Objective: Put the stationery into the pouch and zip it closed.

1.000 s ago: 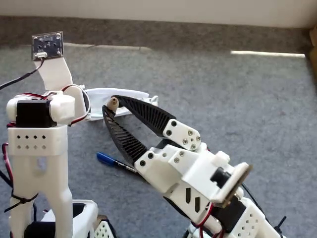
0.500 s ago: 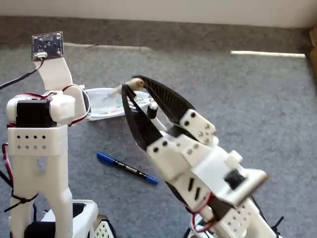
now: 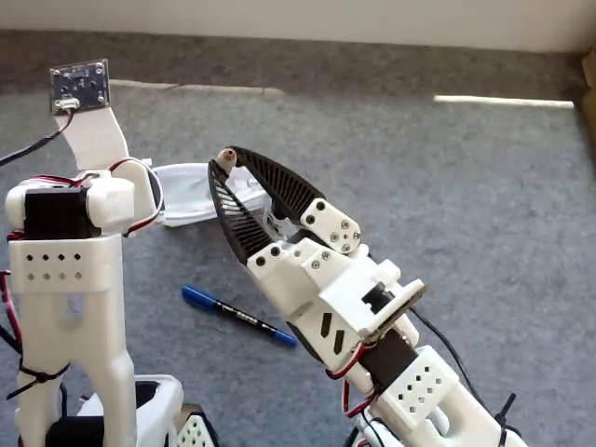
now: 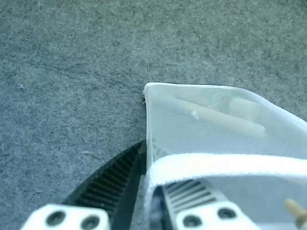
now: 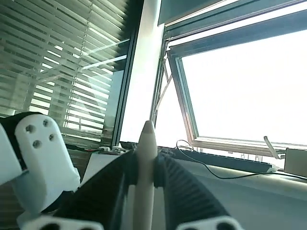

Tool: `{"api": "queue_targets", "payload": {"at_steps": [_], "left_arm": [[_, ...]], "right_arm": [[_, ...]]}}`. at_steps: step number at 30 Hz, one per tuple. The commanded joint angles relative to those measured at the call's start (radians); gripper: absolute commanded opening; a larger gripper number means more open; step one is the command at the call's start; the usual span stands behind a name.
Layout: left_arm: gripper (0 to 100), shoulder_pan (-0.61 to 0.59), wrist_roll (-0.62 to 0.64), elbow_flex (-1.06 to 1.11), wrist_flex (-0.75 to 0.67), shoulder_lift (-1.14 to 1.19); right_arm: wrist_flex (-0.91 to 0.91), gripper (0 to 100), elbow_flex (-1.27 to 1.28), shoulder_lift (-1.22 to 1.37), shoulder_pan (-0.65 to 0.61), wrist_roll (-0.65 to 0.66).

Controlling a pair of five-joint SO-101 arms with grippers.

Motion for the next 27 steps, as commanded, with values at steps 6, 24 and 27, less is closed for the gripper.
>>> {"api": "queue_targets", "payload": {"at_steps": [6,24,27], "left_arm": [[1,-0.022,-0.006,-0.005,-0.002,-0.016],[1,-0.022,-0.008,0.010,-0.005,-0.016],[1,-0.022,-0.008,0.010,-0.005,-0.016]], "right_arm": [[-0.030,0.5,-0.005,0.038,0.008,-0.008],[-0.025,0.5,0.036,0.140,0.012,-0.009],[-0.022,0.8,0.036,0.140,0.012,-0.009]]}}
